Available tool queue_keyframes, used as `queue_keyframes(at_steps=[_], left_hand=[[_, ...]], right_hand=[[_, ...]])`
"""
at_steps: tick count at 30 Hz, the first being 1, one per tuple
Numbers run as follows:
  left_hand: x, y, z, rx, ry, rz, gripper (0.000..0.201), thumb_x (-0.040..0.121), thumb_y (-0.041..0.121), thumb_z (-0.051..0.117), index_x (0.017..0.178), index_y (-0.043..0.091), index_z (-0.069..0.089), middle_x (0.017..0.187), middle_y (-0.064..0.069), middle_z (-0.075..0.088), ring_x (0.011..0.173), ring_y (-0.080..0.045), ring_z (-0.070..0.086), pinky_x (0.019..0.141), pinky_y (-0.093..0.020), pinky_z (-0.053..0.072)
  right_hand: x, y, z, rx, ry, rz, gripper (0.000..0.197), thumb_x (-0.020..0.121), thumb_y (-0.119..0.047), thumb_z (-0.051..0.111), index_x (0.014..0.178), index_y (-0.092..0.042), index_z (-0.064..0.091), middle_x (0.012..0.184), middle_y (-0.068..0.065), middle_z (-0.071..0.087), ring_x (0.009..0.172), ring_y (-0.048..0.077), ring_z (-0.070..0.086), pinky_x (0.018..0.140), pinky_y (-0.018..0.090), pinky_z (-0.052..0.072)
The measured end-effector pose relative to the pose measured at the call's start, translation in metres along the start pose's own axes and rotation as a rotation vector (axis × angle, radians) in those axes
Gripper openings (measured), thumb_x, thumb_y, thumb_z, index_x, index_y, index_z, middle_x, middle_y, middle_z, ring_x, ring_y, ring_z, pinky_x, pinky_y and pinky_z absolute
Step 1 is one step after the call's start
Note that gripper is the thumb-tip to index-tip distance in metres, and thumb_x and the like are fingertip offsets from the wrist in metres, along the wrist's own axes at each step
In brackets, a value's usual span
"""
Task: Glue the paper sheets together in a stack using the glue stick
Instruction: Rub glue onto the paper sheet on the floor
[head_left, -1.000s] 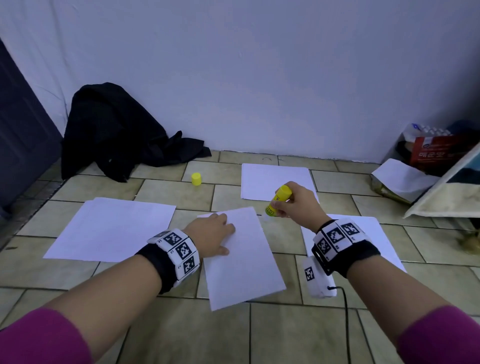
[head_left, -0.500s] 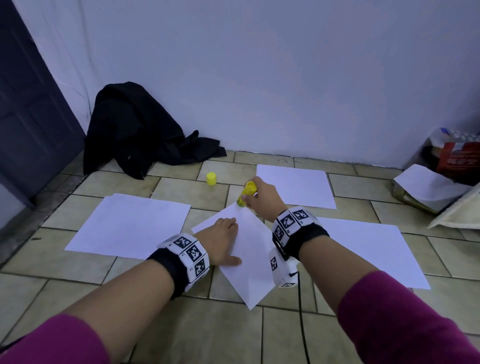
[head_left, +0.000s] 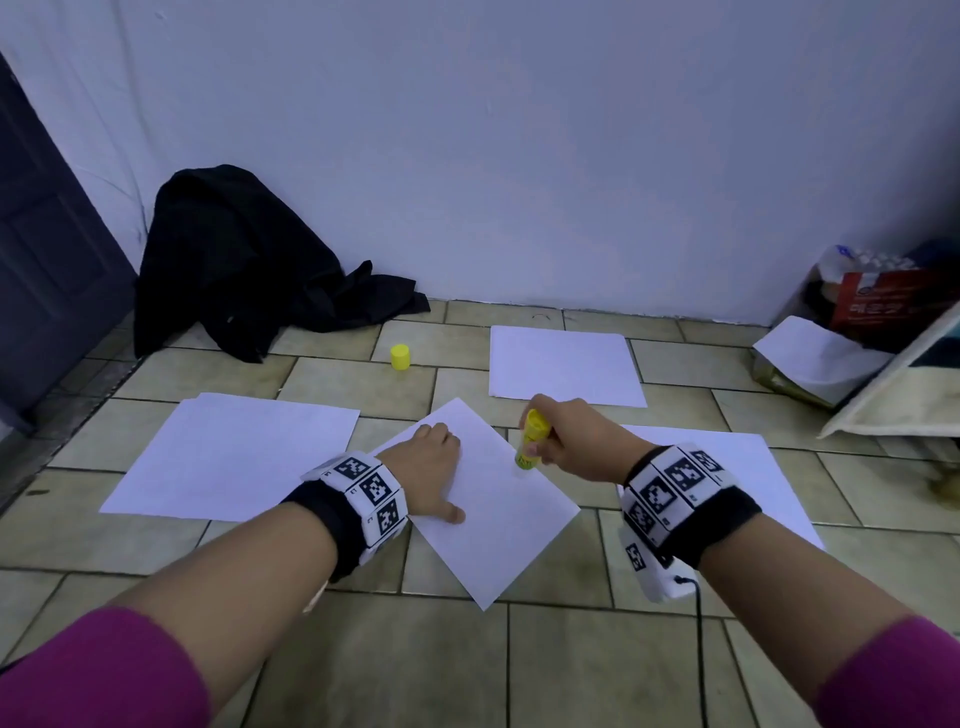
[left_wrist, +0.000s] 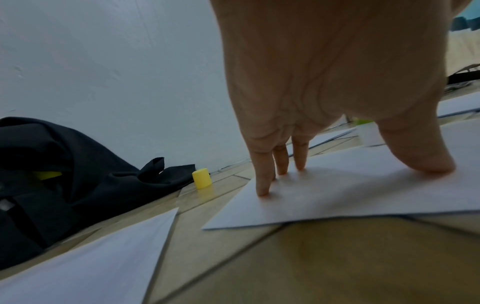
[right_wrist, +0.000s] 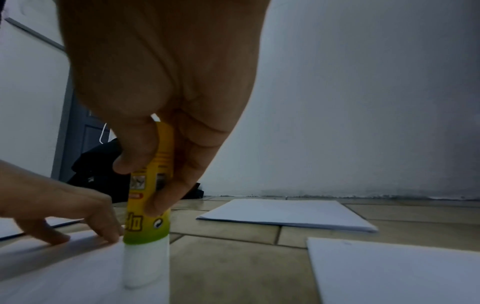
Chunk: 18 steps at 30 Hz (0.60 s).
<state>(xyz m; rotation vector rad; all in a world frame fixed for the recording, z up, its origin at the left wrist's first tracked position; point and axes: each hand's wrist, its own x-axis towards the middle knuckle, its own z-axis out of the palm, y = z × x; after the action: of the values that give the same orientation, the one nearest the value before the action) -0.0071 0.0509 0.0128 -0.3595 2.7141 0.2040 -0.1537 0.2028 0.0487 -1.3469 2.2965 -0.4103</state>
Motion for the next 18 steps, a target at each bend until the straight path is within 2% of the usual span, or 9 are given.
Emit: queue_keyframes(at_steps=[3, 7, 9, 11, 13, 15, 16, 18], left_hand=[[0.000, 0.002, -0.003, 0.025, -0.025, 0.023, 0.078, 0.084, 0.051, 0.064, 0.143, 0.015, 0.027, 0.135, -0.010, 0.032, 0.127, -0.027, 0.030, 0.101, -0.040, 0.038], [0.000, -0.004, -0.003, 0.049, -0.047, 0.047, 0.062, 0.096, 0.025, 0.051, 0.150, 0.024, 0.021, 0.146, -0.010, 0.022, 0.135, -0.027, 0.025, 0.103, -0.045, 0.039], [0.000, -0.011, -0.004, 0.028, -0.055, 0.053, 0.064, 0.096, 0.020, 0.050, 0.151, 0.029, 0.020, 0.149, -0.008, 0.019, 0.138, -0.024, 0.023, 0.105, -0.042, 0.038], [-0.002, -0.015, -0.006, 0.005, -0.049, 0.047, 0.063, 0.094, 0.027, 0.054, 0.150, 0.032, 0.024, 0.146, -0.005, 0.023, 0.137, -0.021, 0.026, 0.105, -0.040, 0.039], [-0.004, -0.014, -0.006, 0.028, -0.013, 0.026, 0.061, 0.091, 0.038, 0.058, 0.145, 0.028, 0.030, 0.138, -0.005, 0.029, 0.132, -0.021, 0.031, 0.100, -0.039, 0.042], [-0.007, -0.011, -0.005, 0.095, 0.057, 0.025, 0.058, 0.089, 0.043, 0.058, 0.137, 0.018, 0.037, 0.136, -0.007, 0.030, 0.129, -0.023, 0.030, 0.098, -0.037, 0.041], [-0.008, -0.009, -0.002, 0.111, 0.088, 0.055, 0.056, 0.089, 0.040, 0.058, 0.135, 0.013, 0.039, 0.140, -0.008, 0.026, 0.132, -0.025, 0.028, 0.100, -0.038, 0.040], [-0.008, -0.005, 0.001, 0.100, 0.075, 0.160, 0.057, 0.091, 0.026, 0.055, 0.142, 0.011, 0.033, 0.154, -0.009, 0.011, 0.143, -0.026, 0.013, 0.105, -0.039, 0.037]], right_hand=[[-0.020, 0.006, -0.006, 0.005, -0.044, -0.007, 0.021, 0.092, -0.019, 0.061, 0.110, -0.014, 0.050, 0.090, 0.005, 0.061, 0.081, 0.022, 0.060, 0.074, 0.035, 0.053], [-0.036, 0.016, -0.013, 0.022, -0.083, 0.013, 0.017, 0.092, -0.018, 0.061, 0.106, -0.018, 0.050, 0.087, 0.002, 0.063, 0.076, 0.018, 0.065, 0.065, 0.022, 0.049], [-0.039, 0.019, -0.016, 0.016, -0.106, 0.013, 0.016, 0.092, -0.017, 0.061, 0.103, -0.019, 0.050, 0.086, 0.000, 0.063, 0.074, 0.016, 0.065, 0.065, 0.022, 0.050], [-0.039, 0.021, -0.020, 0.019, -0.100, 0.011, 0.015, 0.090, -0.017, 0.063, 0.101, -0.016, 0.051, 0.090, 0.005, 0.065, 0.073, 0.018, 0.067, 0.069, 0.028, 0.054], [-0.037, 0.023, -0.025, 0.119, 0.007, 0.014, 0.014, 0.089, -0.015, 0.065, 0.097, -0.009, 0.054, 0.086, 0.010, 0.068, 0.069, 0.019, 0.067, 0.070, 0.032, 0.055], [-0.033, 0.023, -0.031, 0.262, 0.173, 0.030, 0.014, 0.089, -0.013, 0.065, 0.094, -0.005, 0.055, 0.080, 0.009, 0.068, 0.060, 0.012, 0.065, 0.064, 0.026, 0.054], [-0.030, 0.023, -0.034, 0.309, 0.244, 0.041, 0.013, 0.089, -0.012, 0.065, 0.094, -0.005, 0.055, 0.081, 0.009, 0.068, 0.057, 0.009, 0.064, 0.060, 0.021, 0.052], [-0.023, 0.021, -0.035, 0.373, 0.329, 0.066, 0.012, 0.089, -0.012, 0.065, 0.094, -0.007, 0.055, 0.086, 0.009, 0.066, 0.061, 0.011, 0.063, 0.057, 0.017, 0.050]])
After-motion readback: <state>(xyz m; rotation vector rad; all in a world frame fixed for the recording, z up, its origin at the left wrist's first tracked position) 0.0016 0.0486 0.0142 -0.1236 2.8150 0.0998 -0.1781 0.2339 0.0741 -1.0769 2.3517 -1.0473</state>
